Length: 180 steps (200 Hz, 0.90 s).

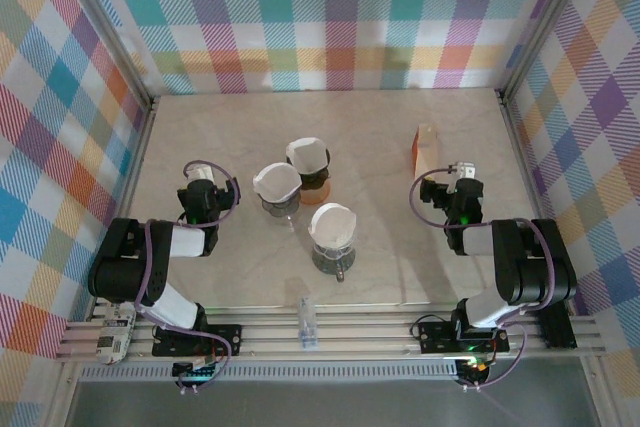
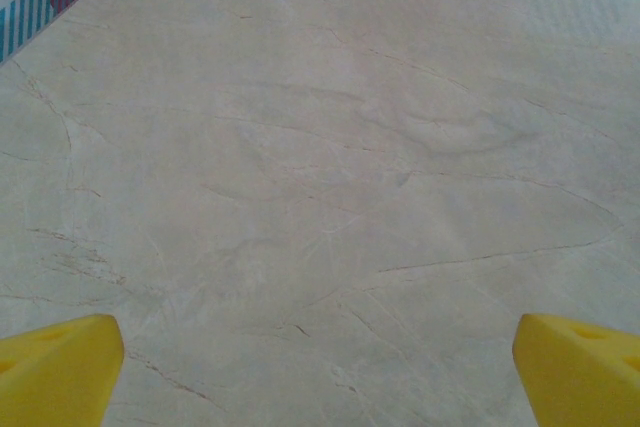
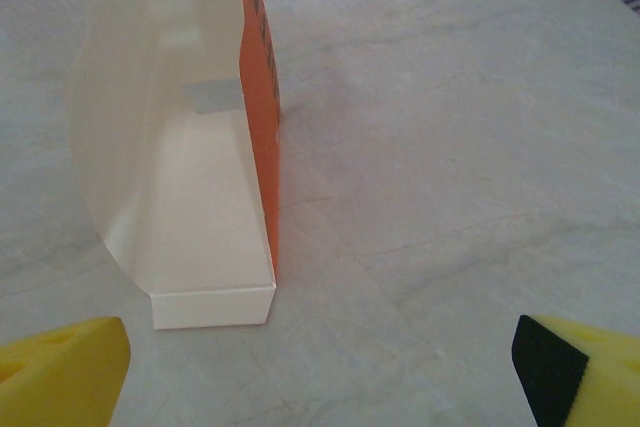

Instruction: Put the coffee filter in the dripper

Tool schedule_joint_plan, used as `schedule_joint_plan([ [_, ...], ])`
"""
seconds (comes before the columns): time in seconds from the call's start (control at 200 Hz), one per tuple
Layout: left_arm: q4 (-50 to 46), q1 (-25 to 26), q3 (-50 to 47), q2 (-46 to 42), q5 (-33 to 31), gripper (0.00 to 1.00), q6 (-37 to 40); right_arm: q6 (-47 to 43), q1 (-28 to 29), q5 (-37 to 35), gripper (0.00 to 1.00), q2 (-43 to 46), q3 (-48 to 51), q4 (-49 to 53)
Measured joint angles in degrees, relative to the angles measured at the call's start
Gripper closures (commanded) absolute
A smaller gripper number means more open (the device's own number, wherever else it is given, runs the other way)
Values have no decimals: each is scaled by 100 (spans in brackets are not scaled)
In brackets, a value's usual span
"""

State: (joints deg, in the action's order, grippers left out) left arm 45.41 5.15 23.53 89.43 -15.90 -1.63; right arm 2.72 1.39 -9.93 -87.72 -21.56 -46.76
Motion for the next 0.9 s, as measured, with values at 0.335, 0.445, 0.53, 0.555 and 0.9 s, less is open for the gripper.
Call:
schedule_joint_plan([
  [0.335,0,2,0,0,2,0,0,0,0,0,1,2,0,-120],
  [0.445,0,2,0,0,0,0,0,0,0,0,1,0,0,-120],
  [0.53,0,4,0,0,0,0,0,0,0,0,1,2,0,-120],
  [0.555,0,4,0,0,0,0,0,0,0,0,1,2,0,-120],
  [0.9,2,2,0,0,2,0,0,0,0,0,1,2,0,-120],
])
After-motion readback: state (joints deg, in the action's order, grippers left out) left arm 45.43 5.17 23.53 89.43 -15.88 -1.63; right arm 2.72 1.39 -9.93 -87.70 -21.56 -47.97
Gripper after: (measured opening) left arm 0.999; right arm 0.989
